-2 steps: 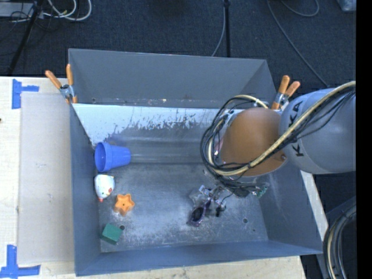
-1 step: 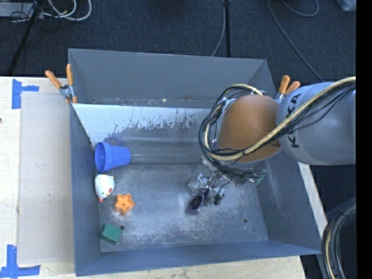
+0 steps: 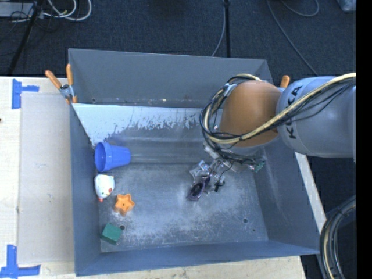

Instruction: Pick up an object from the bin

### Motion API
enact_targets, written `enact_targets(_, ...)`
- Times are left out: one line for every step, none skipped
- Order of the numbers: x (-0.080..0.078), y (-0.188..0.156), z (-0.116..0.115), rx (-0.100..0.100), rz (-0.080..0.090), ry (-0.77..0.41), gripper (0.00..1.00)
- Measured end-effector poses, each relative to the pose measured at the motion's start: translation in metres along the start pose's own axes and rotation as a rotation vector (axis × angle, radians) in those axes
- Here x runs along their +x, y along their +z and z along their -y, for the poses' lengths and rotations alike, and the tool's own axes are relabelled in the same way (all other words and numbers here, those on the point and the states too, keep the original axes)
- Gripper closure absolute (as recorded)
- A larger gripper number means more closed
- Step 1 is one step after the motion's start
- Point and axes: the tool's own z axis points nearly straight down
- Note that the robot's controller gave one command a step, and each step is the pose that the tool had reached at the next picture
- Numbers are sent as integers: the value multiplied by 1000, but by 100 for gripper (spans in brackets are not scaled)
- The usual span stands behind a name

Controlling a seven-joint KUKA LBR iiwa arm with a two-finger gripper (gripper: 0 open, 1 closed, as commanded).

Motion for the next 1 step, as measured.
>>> enact_targets(18,0,29,0,1,-36,100)
